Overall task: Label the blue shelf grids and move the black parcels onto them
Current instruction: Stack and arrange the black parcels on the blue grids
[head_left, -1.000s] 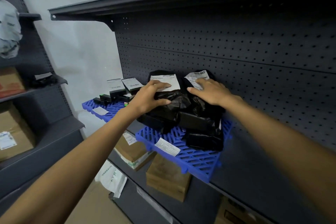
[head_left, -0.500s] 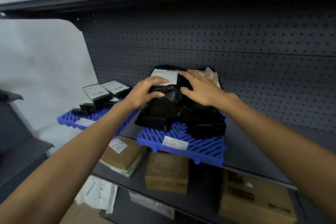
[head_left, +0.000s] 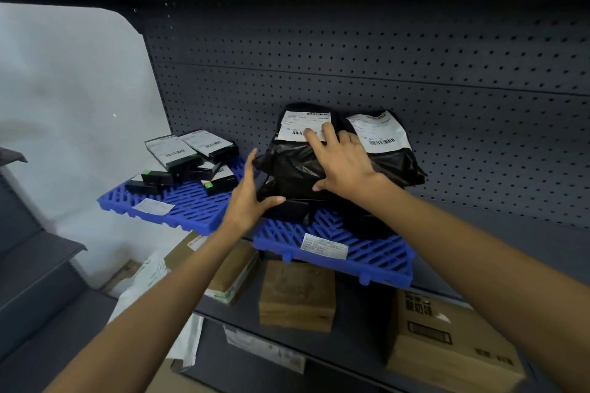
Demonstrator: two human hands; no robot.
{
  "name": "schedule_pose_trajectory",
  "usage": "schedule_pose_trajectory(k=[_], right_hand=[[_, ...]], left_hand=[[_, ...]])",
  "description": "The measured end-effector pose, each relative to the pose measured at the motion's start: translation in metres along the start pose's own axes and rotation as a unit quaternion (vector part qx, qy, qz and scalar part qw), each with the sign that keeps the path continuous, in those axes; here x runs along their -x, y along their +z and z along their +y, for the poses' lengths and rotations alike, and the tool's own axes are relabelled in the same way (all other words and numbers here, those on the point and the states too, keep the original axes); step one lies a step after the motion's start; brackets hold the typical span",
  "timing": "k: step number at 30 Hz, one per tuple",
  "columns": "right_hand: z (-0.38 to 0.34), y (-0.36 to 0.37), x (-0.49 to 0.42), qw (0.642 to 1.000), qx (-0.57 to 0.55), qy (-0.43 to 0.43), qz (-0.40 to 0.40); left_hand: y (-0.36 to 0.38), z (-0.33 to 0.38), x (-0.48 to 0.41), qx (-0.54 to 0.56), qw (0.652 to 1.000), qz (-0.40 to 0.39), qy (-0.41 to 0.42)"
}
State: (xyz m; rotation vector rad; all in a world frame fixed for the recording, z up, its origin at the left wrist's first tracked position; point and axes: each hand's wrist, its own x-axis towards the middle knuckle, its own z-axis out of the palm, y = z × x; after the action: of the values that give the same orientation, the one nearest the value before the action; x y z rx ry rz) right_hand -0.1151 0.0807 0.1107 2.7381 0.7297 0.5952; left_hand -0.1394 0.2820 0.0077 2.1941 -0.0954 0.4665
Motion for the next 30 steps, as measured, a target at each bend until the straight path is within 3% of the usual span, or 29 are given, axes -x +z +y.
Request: schedule_pose_trajectory(k=[11,17,30], right_hand=[[-0.024,-0.001,-0.021,0.999,-0.030,0.042,0.000],[-0.016,-0.010,-0.019,0.994,-0.101,0.046,-0.015],[-0.011,-0.006,-0.012,0.999,0.008,0.034,-0.008]], left_hand=[[0.038,-0.018,0.015,0.022,0.991,0.131,-0.011],[0.041,-0.017,0.008,0.023,0.992,0.121,-0.016],[0.056,-0.007,-0.004,0.028,0.995,0.100,-0.009]])
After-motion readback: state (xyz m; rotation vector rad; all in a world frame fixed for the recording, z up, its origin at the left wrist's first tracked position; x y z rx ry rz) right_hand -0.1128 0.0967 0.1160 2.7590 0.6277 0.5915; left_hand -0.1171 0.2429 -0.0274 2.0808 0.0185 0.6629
